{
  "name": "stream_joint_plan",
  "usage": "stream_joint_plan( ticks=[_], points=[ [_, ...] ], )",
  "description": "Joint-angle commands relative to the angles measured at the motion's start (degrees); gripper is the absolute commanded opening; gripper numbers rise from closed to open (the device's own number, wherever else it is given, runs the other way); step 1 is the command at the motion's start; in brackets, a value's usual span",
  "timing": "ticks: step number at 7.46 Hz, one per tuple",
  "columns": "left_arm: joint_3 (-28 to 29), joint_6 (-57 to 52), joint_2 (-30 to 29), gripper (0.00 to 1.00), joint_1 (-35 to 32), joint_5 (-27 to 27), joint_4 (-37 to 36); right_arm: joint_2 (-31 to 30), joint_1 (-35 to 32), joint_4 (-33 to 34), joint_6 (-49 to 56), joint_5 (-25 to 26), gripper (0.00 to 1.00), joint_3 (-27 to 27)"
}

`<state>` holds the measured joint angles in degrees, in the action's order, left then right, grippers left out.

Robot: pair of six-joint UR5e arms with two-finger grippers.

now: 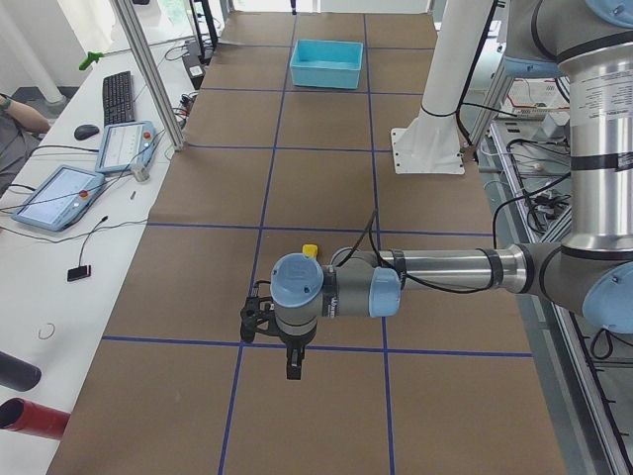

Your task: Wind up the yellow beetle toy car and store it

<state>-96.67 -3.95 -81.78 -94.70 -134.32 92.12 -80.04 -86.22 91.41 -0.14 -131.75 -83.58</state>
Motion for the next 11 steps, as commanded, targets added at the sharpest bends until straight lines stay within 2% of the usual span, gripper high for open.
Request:
stream_joint_plan(
  ticks=[1, 7, 11],
  points=[
    [-0.01, -0.18, -0.14, 1.0, 0.04, -0.07, -0.01, -0.11, 0.0, 0.0, 0.05, 0.0, 1.0, 0.0],
    [-3.25, -0.18, -0.4, 1.0, 1.44, -0.86, -0.18, -0.73, 0.0, 0.0, 0.05, 0.09, 1.0, 0.17],
    [-7.56, 0.35, -0.66, 1.0, 8.99, -0.68, -0.89, -0.82, 0.0, 0.0, 0.05, 0.09, 1.0, 0.79]
  ],
)
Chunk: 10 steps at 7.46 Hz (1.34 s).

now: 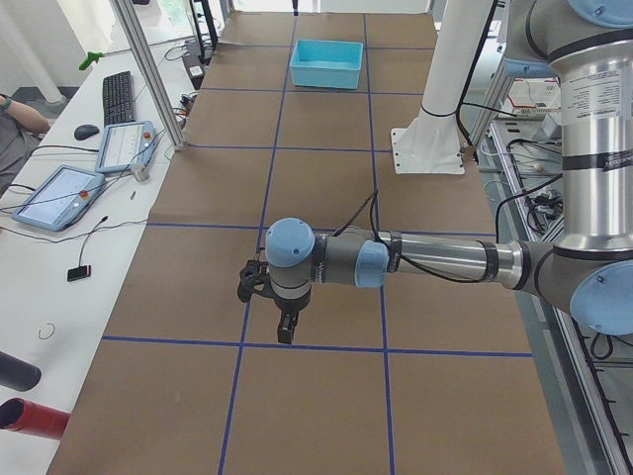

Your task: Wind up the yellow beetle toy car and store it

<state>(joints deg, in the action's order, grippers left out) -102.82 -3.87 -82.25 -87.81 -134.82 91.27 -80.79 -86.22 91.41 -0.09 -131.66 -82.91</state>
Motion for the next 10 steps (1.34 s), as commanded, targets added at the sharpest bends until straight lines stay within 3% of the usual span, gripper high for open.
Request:
stream_joint_plan(
  ticks=[1, 4, 5, 8, 10],
  points=[
    [-5.08, 0.27, -0.02, 1.0, 5.6, 0.26, 0.05, -0.16, 0.0, 0.0, 0.0, 0.0, 1.0, 0.03],
    [-16.07, -1.84, 0.34, 1.0, 21.04, 0.43, 0.05, -0.33, 0.0, 0.0, 0.0, 0.0, 1.0, 0.12],
    [-16.36, -4.37, 0.16, 1.0, 24.84, 1.83, 0.57, -0.42, 0.0, 0.0, 0.0, 0.0, 1.0, 0.12],
    [-16.8, -15.87, -0.19, 1.0, 34.25, 14.54, 7.93, -0.42, -0.09, 0.0, 0.0, 0.0, 1.0, 0.38],
    [-16.11, -23.51, -1.24, 1.0, 37.6, 16.69, 9.63, -0.51, -0.09, 0.0, 0.0, 0.0, 1.0, 0.82]
  ],
)
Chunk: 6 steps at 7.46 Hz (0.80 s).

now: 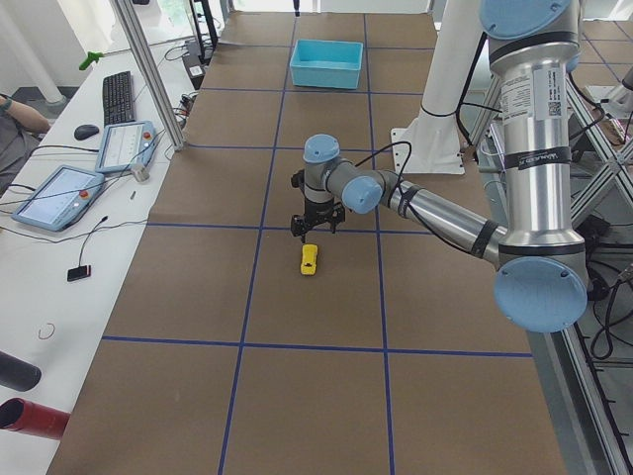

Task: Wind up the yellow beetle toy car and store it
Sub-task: 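Lower the left gripper onto the yellow beetle toy car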

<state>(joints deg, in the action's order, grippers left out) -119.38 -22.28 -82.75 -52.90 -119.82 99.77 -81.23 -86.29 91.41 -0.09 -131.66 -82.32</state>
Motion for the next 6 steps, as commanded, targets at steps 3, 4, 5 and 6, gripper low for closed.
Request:
stream_joint_plan(
  ticks=[3, 4, 5, 6],
  points=[
    [4.3, -10.22, -3.38, 1.0, 5.26, 3.71, 4.53, -0.42, 0.07, 0.0, 0.0, 0.0, 1.0, 0.32],
    [8.76, -12.93, -4.78, 1.0, 5.26, 3.11, 9.51, -0.42, 0.07, 0.0, 0.09, 0.0, 1.0, 0.32],
    [11.42, -14.79, -4.88, 1.0, 5.26, 3.01, 12.26, -0.42, -0.01, 0.0, 0.09, 0.09, 1.0, 0.32],
    [11.88, -15.16, -5.14, 1.0, 5.35, 2.14, 12.55, -0.68, -0.01, 0.0, 0.09, 0.09, 1.0, 0.32]
  ],
)
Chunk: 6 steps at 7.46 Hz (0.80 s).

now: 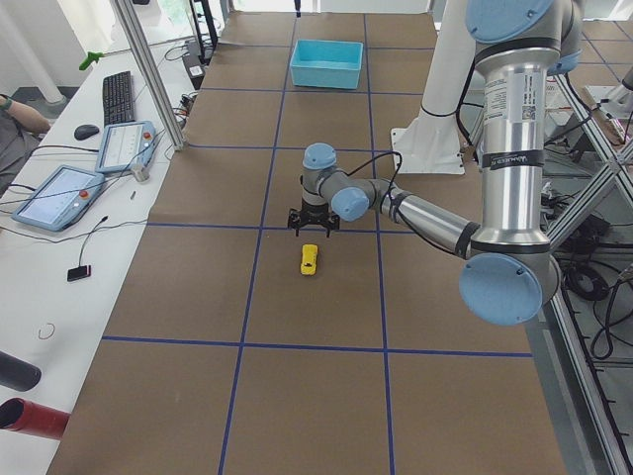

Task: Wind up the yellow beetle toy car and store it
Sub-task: 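Lower the left gripper onto the yellow beetle toy car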

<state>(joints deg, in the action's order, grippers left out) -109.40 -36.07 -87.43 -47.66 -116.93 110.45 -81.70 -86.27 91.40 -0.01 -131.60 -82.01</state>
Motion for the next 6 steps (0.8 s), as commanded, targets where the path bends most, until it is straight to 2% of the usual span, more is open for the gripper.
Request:
stream_joint_plan(
  ticks=[1, 6],
  points=[
    [3.83, -1.38, -1.24, 1.0, 0.11, -1.45, 1.96, -0.3, -0.04, 0.0, 0.01, 0.03, 1.0, 0.0],
    [10.08, -1.38, -4.5, 1.0, 0.11, -3.22, 1.96, -1.01, -0.04, 0.0, 0.01, 0.21, 1.0, 0.0]
  ],
)
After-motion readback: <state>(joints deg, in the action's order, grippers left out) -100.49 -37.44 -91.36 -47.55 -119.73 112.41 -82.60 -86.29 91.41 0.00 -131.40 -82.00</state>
